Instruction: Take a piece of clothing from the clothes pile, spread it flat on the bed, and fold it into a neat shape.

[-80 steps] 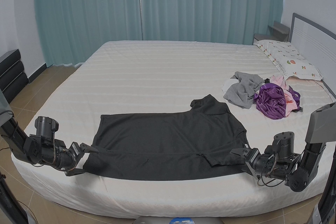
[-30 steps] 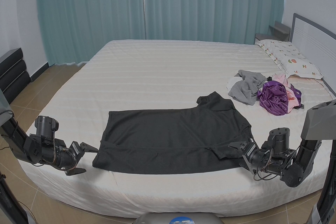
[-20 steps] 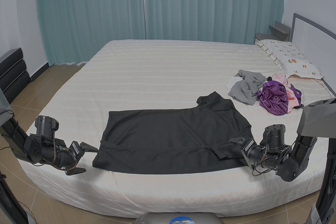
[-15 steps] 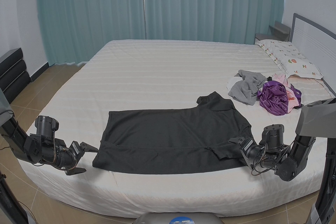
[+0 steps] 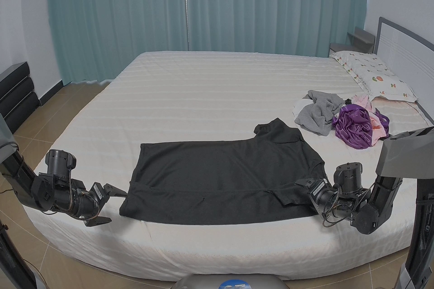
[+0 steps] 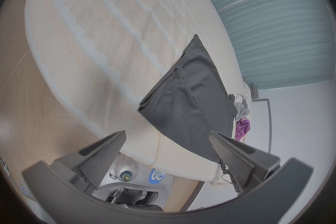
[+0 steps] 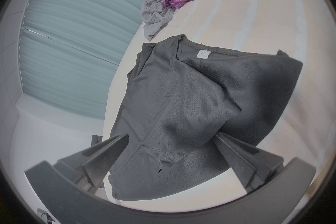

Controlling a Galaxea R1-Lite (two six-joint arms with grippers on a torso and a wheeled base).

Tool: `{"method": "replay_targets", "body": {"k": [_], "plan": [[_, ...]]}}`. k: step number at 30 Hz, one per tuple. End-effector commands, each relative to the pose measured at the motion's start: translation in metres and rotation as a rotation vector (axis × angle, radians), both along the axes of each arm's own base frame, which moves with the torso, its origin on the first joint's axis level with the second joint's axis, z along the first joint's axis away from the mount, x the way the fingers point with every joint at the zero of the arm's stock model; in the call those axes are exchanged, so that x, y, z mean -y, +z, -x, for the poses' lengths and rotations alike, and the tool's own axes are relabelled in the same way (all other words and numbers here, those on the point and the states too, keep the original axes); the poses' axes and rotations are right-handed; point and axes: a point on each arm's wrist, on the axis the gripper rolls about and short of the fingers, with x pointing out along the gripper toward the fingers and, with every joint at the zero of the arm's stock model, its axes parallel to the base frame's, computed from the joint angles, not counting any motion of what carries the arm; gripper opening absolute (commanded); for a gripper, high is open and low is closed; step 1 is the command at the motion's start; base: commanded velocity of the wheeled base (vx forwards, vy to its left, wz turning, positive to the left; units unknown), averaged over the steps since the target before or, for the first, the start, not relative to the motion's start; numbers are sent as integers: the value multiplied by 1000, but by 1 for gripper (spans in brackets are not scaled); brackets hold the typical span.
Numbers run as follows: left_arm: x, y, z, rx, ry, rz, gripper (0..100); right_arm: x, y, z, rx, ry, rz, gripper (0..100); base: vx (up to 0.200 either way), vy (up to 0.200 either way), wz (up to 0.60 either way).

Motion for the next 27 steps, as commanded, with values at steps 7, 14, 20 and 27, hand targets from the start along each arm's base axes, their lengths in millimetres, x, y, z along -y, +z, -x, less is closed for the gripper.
{"method": "replay_targets", "body": {"k": [7,14,20,27], "plan": [[0,-1,0,-2,0,1,100,-1,-5,0,-12,-7,12,0,0,0,0],[0,0,0,0,2,0,100,0,0,1,2,-18,16,0,0,0,0],[0,0,0,0,0,0,100,0,5,3,12,-18,11,0,0,0,0],[-1,0,0,-2,3,-1,100,2,20,11,38,-15,3,0,0,0,0]]}}
